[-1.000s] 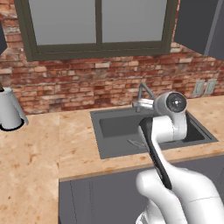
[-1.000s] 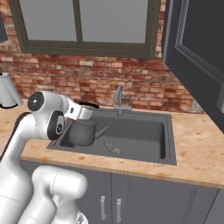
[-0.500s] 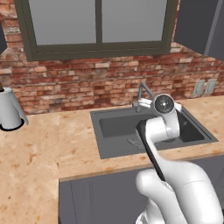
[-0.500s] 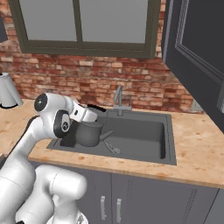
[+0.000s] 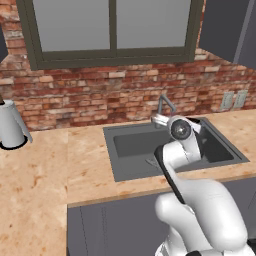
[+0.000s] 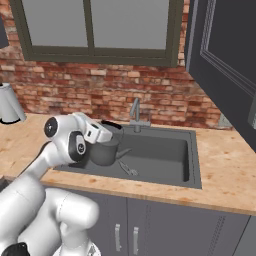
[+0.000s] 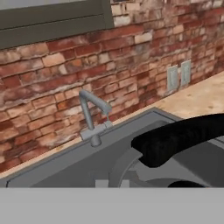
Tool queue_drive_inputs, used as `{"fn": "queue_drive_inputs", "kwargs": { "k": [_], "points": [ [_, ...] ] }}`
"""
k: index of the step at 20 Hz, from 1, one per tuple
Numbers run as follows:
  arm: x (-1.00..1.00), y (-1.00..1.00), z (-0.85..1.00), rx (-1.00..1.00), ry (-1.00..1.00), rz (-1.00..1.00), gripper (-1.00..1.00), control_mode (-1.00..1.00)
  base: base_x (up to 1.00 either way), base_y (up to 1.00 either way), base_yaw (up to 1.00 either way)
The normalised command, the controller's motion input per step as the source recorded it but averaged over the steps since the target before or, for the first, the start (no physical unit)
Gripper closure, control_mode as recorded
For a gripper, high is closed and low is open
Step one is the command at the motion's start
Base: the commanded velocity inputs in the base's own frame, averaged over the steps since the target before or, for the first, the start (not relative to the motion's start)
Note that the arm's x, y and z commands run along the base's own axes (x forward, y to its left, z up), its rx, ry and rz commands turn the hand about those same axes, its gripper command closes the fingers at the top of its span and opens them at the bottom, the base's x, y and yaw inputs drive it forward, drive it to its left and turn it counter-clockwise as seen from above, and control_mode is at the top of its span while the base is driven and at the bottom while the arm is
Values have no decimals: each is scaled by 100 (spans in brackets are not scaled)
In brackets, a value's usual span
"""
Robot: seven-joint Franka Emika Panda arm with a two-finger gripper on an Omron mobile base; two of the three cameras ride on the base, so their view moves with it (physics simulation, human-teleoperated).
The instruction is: Open the cabinet, pick the kettle from the cabinet, and place it in the sink.
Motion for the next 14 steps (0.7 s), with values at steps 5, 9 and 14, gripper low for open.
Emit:
{"fn": "queue_drive_inputs", "kwargs": {
  "k": [5,9,14],
  "points": [
    [35,0,-17,-4,-4,0,100,-100,0,0,0],
    [40,7,-9,-15,2,-8,100,-100,0,0,0],
    [37,16,-10,-17,8,-20,100,-100,0,0,0]
  ]
}}
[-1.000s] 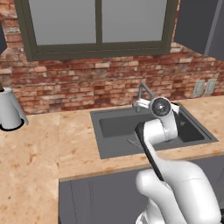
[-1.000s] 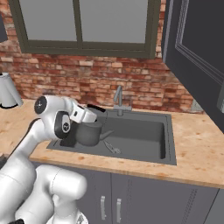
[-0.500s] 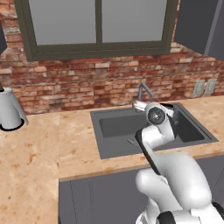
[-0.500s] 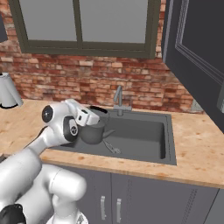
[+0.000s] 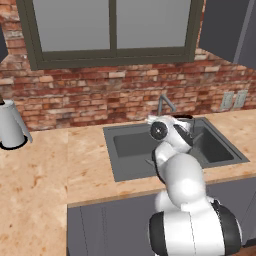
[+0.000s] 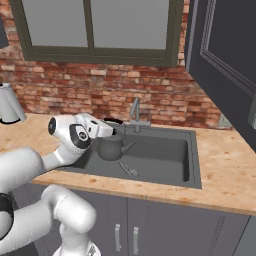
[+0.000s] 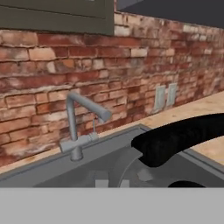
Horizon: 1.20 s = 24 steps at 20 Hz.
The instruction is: Open the cabinet, pick the kettle from the cabinet, and place it in the sink.
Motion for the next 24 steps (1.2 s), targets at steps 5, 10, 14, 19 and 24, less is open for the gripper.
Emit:
{"fn": "queue_drive_inputs", "kwargs": {
  "k": [5,10,14,19,24],
  "points": [
    [34,3,-10,-10,15,-25,100,-100,0,0,0],
    [26,0,-20,-1,5,-18,100,-100,0,0,0],
    [28,-10,-18,0,0,-11,100,-100,0,0,0],
    [25,-17,-20,-1,0,-7,100,-100,0,0,0],
    [28,-17,-17,-2,0,-11,100,-100,0,0,0]
  ]
}}
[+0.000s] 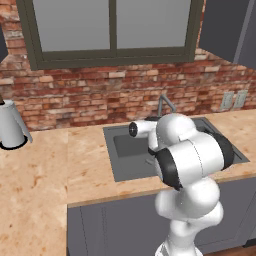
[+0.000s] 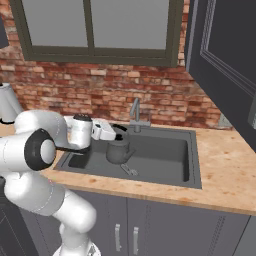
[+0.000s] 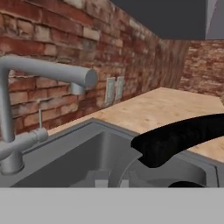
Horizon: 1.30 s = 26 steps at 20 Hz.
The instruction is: Open the cabinet, pick the kettle from the cabinet, and place it in the sink.
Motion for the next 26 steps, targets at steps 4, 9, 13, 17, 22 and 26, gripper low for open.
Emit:
{"fn": "queue_drive_inputs", "kwargs": {
  "k": [4,9,13,17,22,26],
  "points": [
    [24,-26,-15,0,5,-9,100,-100,0,0,0],
    [11,-22,-23,0,4,-5,100,-100,0,0,0],
    [11,-16,-16,0,7,-5,100,-100,0,0,0],
    [9,-16,-16,0,1,-2,100,-100,0,0,0],
    [11,-22,-13,0,0,0,100,-100,0,0,0],
    [5,-28,-11,0,0,0,100,-100,0,0,0]
  ]
}}
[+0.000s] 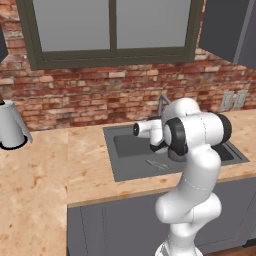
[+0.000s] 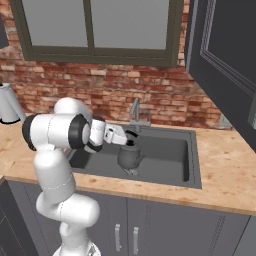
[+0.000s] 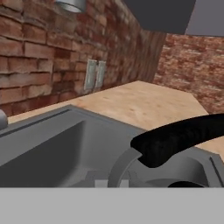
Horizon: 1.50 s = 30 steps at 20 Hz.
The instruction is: Open the cabinet, pick the kettle from the cabinet, and place it in the sink.
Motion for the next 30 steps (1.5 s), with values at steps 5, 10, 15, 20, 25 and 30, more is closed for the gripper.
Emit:
{"fn": "queue_drive_inputs", "kwargs": {
  "k": [5,10,15,20,25,30],
  "points": [
    [1,-30,-16,0,0,0,100,-100,0,0,0],
    [6,-16,-17,0,0,0,100,-100,0,0,0],
    [4,-1,-27,0,0,4,100,-100,0,0,0],
    [14,-1,-26,0,0,5,100,-100,0,0,0],
    [19,-7,-19,3,0,4,100,-100,0,0,0],
    [17,-11,-17,1,1,4,100,-100,0,0,0]
  ]
}}
